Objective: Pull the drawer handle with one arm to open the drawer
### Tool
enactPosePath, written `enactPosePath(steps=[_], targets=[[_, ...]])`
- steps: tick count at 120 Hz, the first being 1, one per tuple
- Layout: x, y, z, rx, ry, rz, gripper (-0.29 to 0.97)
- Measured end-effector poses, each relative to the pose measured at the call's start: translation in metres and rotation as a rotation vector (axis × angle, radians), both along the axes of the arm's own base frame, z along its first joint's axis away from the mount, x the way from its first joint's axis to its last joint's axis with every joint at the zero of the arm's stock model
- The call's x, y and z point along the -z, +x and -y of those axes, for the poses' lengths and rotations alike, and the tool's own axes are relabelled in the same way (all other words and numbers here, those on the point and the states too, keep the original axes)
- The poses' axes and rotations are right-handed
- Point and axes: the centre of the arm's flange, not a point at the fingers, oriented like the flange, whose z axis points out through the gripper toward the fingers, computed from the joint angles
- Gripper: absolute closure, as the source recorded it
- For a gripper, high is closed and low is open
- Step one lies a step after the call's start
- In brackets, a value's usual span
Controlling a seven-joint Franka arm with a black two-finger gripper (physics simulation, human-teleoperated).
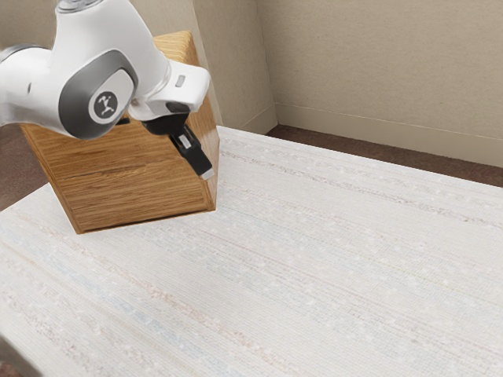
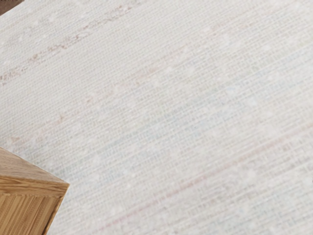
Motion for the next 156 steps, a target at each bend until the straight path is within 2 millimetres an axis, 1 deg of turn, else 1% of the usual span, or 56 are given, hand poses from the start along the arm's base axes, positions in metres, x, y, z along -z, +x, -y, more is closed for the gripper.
enactPosePath(steps=[7,12,26,38,46,55,73,81,96,113,124,147,156], targets=[[-0.003,-0.010,-0.001,-0.004,0.001,0.000,0.03],[-0.008,-0.019,-0.010,-0.022,0.001,0.003,0.03],[-0.014,-0.040,-0.059,-0.112,-0.009,-0.011,0.03],[-0.009,-0.054,-0.102,-0.189,-0.025,-0.038,0.03],[0.000,-0.053,-0.116,-0.214,-0.031,-0.062,0.03],[0.005,-0.045,-0.127,-0.232,-0.036,-0.073,0.03],[0.012,-0.017,-0.132,-0.234,-0.044,-0.080,0.03],[0.015,-0.009,-0.131,-0.230,-0.050,-0.082,0.03],[0.016,-0.004,-0.124,-0.218,-0.058,-0.082,0.03],[0.020,0.003,-0.107,-0.172,-0.051,-0.080,0.03],[0.022,0.011,-0.085,-0.111,-0.041,-0.079,0.03],[0.024,0.025,-0.021,0.044,-0.019,-0.078,0.03],[0.027,0.029,-0.004,0.089,-0.015,-0.080,0.03]])
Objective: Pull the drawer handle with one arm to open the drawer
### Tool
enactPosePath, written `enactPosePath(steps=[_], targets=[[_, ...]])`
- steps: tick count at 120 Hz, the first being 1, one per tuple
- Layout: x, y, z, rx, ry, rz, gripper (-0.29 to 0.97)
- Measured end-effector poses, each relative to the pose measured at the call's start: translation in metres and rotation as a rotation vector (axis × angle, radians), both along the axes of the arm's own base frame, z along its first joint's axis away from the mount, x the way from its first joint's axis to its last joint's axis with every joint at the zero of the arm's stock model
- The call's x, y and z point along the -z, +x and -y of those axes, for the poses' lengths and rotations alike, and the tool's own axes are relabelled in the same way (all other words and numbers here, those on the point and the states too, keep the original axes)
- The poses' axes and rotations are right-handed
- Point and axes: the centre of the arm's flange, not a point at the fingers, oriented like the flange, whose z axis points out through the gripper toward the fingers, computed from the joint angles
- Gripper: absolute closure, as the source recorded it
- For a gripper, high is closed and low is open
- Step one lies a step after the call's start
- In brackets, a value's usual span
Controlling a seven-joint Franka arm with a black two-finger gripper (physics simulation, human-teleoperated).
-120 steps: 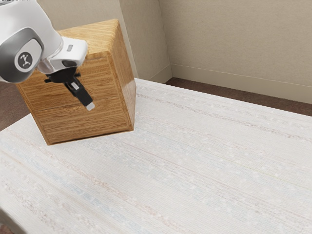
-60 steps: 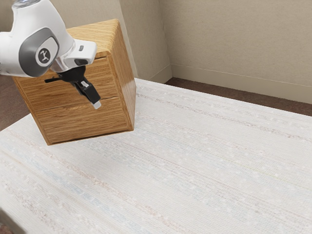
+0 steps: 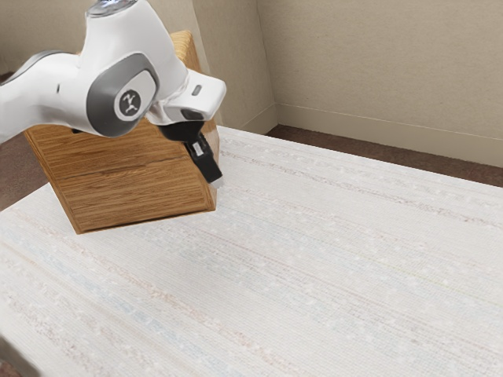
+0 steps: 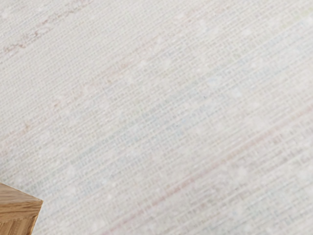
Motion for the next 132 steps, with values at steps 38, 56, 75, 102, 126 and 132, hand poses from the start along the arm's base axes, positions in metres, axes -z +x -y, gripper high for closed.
enactPosePath(steps=[38,56,75,102,126,132], targets=[[-0.008,-0.038,-0.160,-0.203,0.012,0.018,0.03],[-0.016,-0.076,-0.240,-0.313,0.024,0.027,0.04],[-0.022,-0.072,-0.233,-0.270,0.035,0.035,0.05],[-0.021,-0.069,-0.241,-0.250,0.055,0.032,0.05],[-0.033,-0.072,-0.247,-0.238,0.066,0.048,0.36],[-0.036,-0.072,-0.246,-0.232,0.070,0.052,0.42]])
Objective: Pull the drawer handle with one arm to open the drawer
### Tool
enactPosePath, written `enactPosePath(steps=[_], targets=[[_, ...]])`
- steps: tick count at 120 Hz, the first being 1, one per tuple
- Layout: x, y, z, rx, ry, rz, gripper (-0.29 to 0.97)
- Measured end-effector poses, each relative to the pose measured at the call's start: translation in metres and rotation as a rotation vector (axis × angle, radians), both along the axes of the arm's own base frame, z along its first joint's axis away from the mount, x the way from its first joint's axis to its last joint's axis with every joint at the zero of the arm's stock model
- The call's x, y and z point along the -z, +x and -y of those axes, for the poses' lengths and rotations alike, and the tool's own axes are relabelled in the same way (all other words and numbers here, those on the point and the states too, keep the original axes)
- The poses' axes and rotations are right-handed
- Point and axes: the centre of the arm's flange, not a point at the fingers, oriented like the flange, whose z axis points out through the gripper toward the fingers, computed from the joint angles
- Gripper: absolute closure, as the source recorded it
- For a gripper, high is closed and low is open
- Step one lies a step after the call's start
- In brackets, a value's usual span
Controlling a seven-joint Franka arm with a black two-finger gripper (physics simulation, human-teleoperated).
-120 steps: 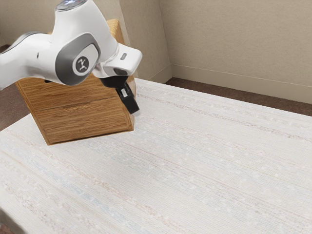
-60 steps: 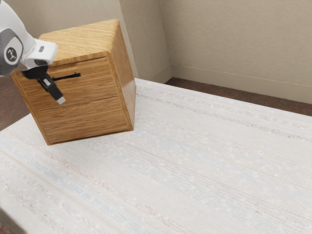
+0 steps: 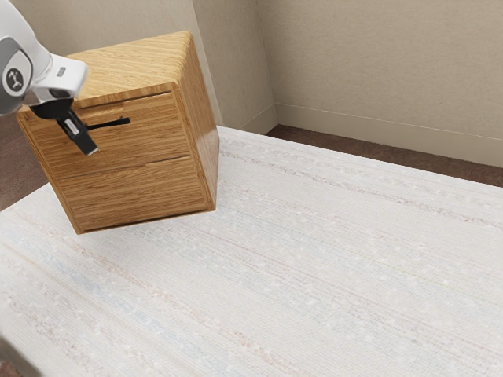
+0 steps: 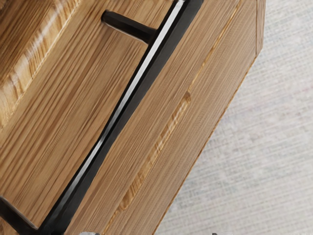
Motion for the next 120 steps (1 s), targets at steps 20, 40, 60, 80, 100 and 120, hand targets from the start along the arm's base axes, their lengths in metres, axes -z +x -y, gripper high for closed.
enactPosePath(steps=[20,40,60,80,100,120], targets=[[-0.005,0.052,0.115,0.219,0.011,0.009,0.18],[-0.004,0.069,0.172,0.324,0.017,0.008,0.08],[-0.002,0.050,0.101,0.212,0.024,0.003,0.05],[-0.002,0.051,0.105,0.223,0.025,0.004,0.04],[-0.006,0.061,0.136,0.281,0.029,0.012,0.03],[0.008,0.076,0.135,0.288,0.042,0.031,0.06]])
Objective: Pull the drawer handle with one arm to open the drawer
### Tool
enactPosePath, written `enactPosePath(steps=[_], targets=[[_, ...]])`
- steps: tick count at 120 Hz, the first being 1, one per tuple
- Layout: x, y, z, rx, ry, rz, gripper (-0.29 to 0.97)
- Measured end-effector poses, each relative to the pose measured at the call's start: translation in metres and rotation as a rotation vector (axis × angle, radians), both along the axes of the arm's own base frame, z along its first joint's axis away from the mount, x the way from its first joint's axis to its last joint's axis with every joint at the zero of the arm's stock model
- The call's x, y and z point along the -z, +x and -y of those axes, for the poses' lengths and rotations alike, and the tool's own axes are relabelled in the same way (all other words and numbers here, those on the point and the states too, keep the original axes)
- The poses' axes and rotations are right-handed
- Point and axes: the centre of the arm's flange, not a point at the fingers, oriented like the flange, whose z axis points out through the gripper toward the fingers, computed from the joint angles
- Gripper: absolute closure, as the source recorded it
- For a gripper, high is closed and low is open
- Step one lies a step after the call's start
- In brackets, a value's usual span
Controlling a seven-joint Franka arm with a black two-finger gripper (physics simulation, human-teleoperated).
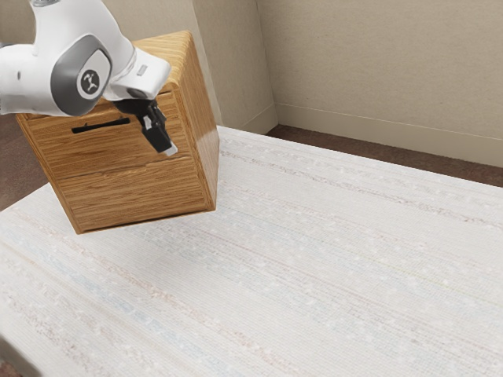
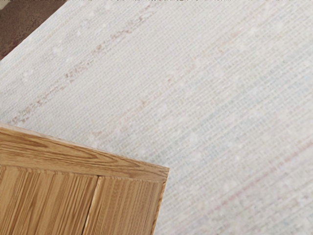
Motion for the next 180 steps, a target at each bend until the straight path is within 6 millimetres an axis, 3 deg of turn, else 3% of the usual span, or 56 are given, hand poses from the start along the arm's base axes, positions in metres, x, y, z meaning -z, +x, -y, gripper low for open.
enactPosePath(steps=[16,25,42,69,91,108,150,158,165,180], targets=[[-0.007,0.007,0.028,0.051,0.003,0.032,0.06],[-0.007,0.009,0.030,0.056,0.006,0.037,0.07],[-0.009,0.005,0.016,0.038,0.013,0.045,0.07],[-0.009,-0.009,-0.027,-0.015,0.021,0.032,0.07],[-0.005,-0.009,-0.031,-0.004,0.029,0.019,0.07],[-0.001,-0.015,-0.055,-0.031,0.036,0.008,0.07],[0.005,-0.013,-0.059,-0.002,0.053,-0.010,-0.01],[0.002,-0.022,-0.075,-0.023,0.056,-0.008,0.11],[-0.001,-0.023,-0.075,-0.018,0.059,-0.007,0.19],[-0.002,-0.025,-0.075,-0.010,0.062,-0.010,0.21]])
